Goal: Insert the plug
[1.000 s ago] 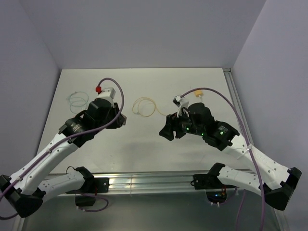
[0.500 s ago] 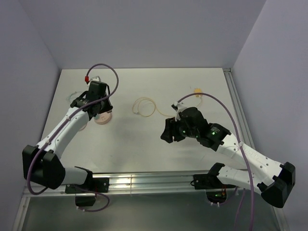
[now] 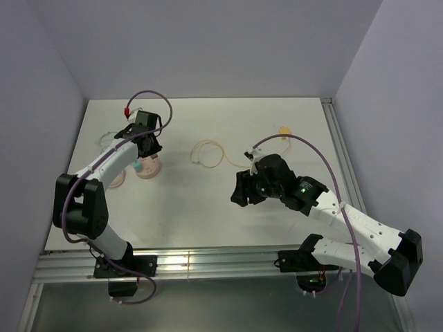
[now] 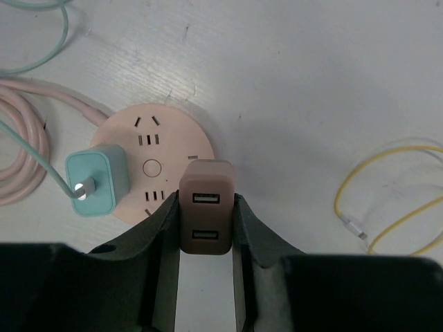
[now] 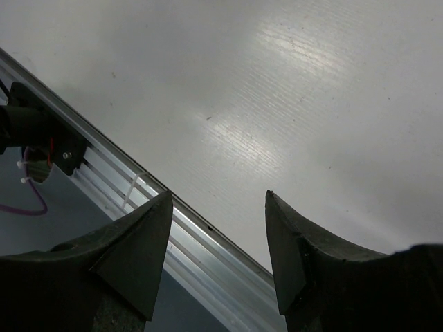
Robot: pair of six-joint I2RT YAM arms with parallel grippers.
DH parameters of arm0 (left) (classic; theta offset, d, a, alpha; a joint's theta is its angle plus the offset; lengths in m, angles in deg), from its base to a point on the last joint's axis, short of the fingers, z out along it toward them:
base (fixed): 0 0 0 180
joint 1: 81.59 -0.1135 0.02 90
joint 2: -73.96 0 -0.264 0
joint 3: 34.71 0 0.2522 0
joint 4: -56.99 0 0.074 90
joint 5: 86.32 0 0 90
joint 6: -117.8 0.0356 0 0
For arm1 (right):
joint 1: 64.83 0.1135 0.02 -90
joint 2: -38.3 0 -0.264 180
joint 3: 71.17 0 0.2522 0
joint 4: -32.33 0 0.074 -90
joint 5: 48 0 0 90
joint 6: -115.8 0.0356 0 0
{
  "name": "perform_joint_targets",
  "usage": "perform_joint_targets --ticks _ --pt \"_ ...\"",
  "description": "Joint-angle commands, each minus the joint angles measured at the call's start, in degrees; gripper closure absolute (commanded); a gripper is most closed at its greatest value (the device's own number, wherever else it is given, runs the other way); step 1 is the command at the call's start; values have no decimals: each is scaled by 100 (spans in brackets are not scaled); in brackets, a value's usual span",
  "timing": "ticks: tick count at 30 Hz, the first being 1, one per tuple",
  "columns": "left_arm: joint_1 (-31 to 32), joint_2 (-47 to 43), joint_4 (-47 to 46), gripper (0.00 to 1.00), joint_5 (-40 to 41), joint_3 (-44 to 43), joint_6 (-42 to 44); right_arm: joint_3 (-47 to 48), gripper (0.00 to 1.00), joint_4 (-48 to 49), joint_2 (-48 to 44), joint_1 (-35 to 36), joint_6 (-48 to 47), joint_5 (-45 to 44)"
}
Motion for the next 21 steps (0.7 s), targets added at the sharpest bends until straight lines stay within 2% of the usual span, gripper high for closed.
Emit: perform_joint_targets --ticks 1,11,21 --pt "-83 196 -109 100 233 -343 -111 -18 37 31 18 -24 -110 -57" --pt "-118 618 -223 100 225 -272 -260 -26 37 58 97 -24 -154 -84" --pt "-127 662 -310 100 330 -35 -374 -35 37 101 193 -24 -146 -40"
